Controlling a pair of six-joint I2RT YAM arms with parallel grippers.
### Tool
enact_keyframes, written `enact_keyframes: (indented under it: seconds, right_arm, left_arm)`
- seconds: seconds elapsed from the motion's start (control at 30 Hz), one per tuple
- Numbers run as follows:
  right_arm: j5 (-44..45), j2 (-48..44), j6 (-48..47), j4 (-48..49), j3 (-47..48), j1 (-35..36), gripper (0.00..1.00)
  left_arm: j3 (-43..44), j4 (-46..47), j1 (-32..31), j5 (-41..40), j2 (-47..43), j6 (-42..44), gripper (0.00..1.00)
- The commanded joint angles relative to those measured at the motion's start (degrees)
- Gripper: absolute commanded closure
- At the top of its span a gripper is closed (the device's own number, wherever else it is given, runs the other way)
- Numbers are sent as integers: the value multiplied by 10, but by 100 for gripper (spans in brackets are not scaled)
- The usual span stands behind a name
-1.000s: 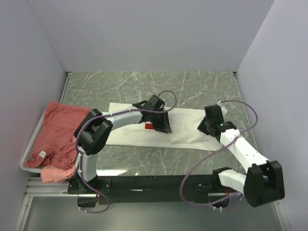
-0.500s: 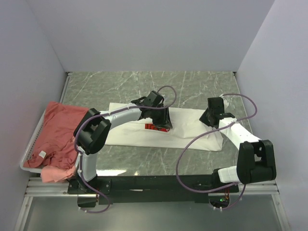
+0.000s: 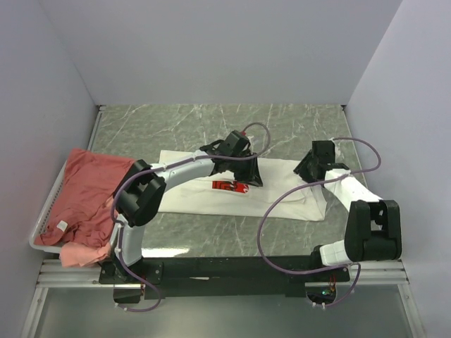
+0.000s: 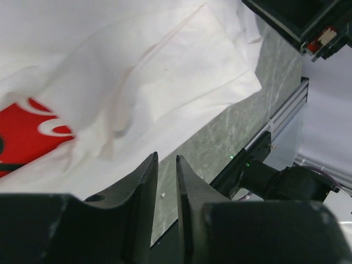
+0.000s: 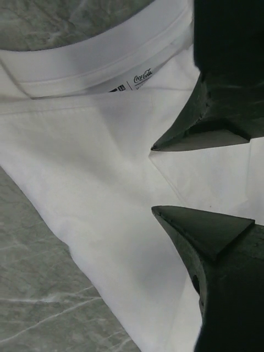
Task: Fold and stack the t-shirts
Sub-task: Fold the tshirt
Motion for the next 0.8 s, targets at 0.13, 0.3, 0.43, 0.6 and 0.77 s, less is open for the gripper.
enact_keyframes:
  seconds: [0.13, 0.3, 0.43, 0.6, 0.77]
  right_arm:
    - [-44, -84, 20, -20, 11, -9, 45]
    - [-70, -144, 53, 2, -55, -9, 45]
    - [-81, -151, 62, 20, -90, -9, 45]
    - [-101, -125, 91, 53, -142, -9, 46]
    - [-80, -142, 130, 58, -194, -9, 46]
  left_arm:
    - [36, 18, -10, 4, 41, 11, 77]
    - [35, -4, -10, -25, 76, 9, 85]
    - [2, 16, -8, -39, 73, -4, 85]
    - [-7, 18, -2, -50, 74, -11, 85]
    - [-12, 18, 0, -52, 74, -13, 86]
